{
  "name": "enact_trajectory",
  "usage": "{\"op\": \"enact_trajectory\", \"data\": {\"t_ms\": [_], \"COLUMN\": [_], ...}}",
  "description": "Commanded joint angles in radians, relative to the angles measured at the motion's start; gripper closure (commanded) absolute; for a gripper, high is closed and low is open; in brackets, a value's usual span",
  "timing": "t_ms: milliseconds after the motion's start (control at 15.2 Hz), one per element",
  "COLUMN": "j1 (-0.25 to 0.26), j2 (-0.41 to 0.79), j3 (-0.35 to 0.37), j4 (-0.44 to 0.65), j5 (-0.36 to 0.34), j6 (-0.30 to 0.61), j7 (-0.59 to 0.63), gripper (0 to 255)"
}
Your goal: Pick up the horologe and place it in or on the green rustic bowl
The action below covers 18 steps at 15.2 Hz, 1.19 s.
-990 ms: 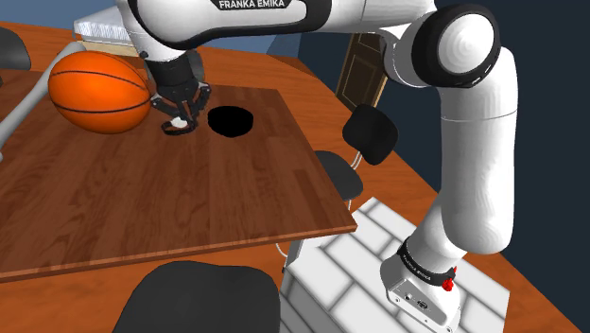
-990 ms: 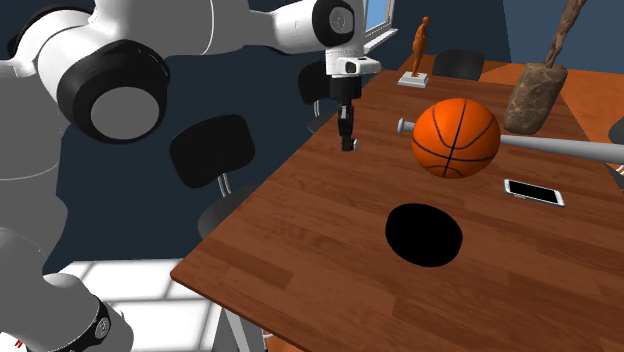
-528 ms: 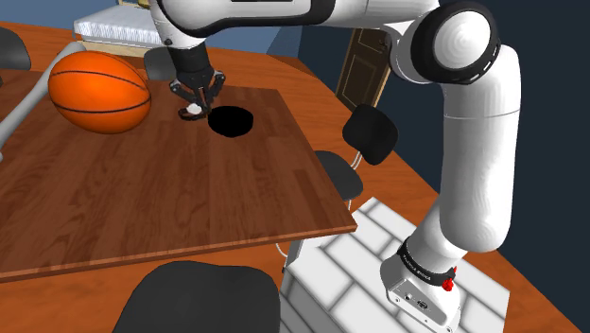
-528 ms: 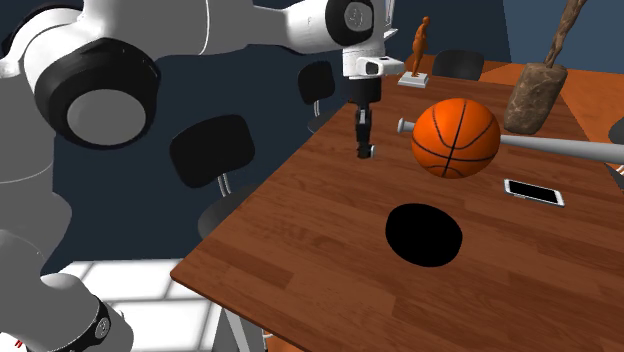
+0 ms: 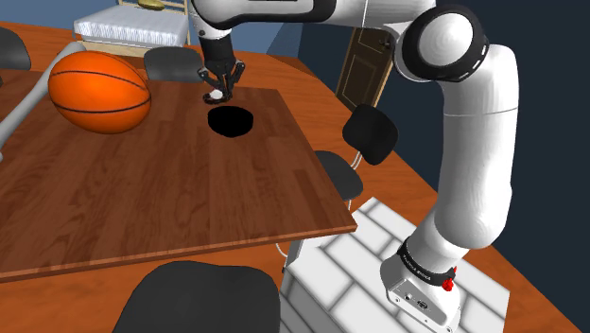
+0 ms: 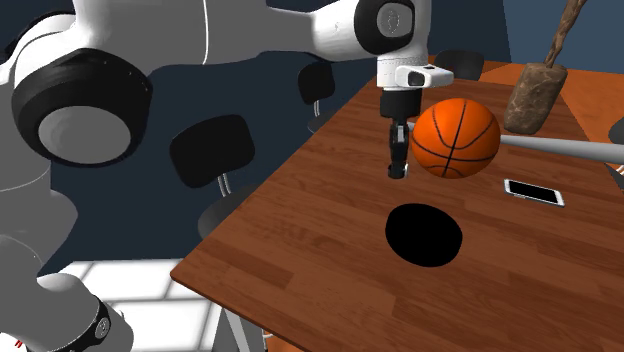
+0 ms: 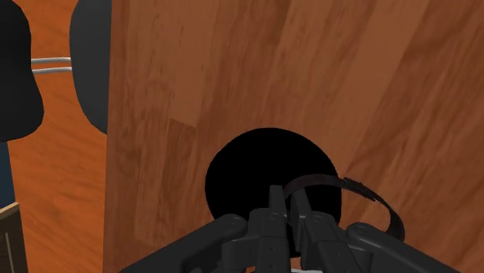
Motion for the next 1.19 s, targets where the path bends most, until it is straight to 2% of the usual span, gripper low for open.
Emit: {"op": "enact_trajectory", "data": {"t_ms": [0, 396, 1122], "j1": [-0.019, -0.065, -0.098], "j2": [0.021, 0.091, 0.081], "j3": [-0.012, -0.046, -0.047], "j4": [0.036, 0.157, -0.008], "j5": [-0.006, -0.023, -0.028], "j6": [-0.003, -0.021, 0.123], "j7": [-0.041, -0.152, -0.105], "gripper": [255, 255, 255]}}
